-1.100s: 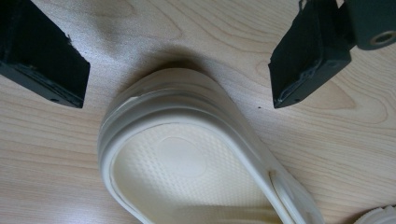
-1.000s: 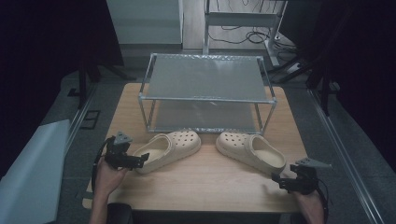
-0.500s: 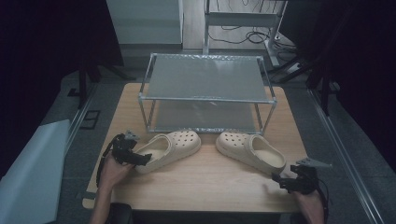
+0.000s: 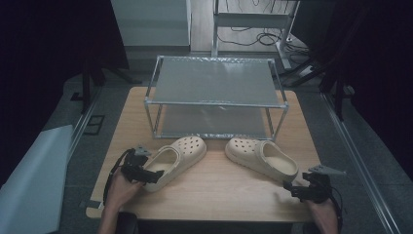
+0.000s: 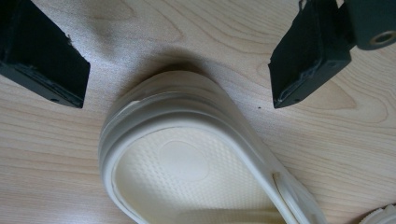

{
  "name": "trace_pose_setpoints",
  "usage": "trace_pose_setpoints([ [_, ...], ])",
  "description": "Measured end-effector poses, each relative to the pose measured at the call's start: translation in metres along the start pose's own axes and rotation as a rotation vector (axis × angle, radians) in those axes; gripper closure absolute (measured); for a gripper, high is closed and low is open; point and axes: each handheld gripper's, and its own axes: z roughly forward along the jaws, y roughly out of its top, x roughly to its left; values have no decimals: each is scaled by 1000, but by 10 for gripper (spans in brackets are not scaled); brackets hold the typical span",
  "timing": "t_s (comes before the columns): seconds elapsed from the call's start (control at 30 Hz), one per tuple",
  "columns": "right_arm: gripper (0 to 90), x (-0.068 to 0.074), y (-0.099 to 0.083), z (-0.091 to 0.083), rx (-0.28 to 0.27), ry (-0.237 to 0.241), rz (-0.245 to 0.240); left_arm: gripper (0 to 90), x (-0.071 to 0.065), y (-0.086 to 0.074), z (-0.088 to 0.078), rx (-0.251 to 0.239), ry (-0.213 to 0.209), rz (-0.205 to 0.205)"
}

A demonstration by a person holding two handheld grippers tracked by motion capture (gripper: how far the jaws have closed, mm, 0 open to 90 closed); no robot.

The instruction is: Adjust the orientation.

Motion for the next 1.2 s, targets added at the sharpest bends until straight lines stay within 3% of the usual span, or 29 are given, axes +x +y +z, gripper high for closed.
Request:
trace_pose_setpoints([
  [0.4,45,1,0,0,3,4,-2,65,-50,-1,-3,43,-62,61],
  [0.5,44,1,0,0,2,4,-2,64,-42,3,-5,63,-70,12],
  [0.63,44,0,0,-1,-2,6,-4,129,-27,9,-10,30,-46,-52],
  [0.83,44,1,0,-1,-2,4,-5,199,-30,25,-7,49,4,-14],
  [0.93,44,1,0,-1,-4,3,-6,310,-30,33,-3,63,21,3],
  [1.1,45,0,0,-1,-6,4,-3,496,-25,43,5,120,26,-7],
  [1.2,45,0,0,-1,-6,5,-1,628,-21,44,8,128,-14,-55],
])
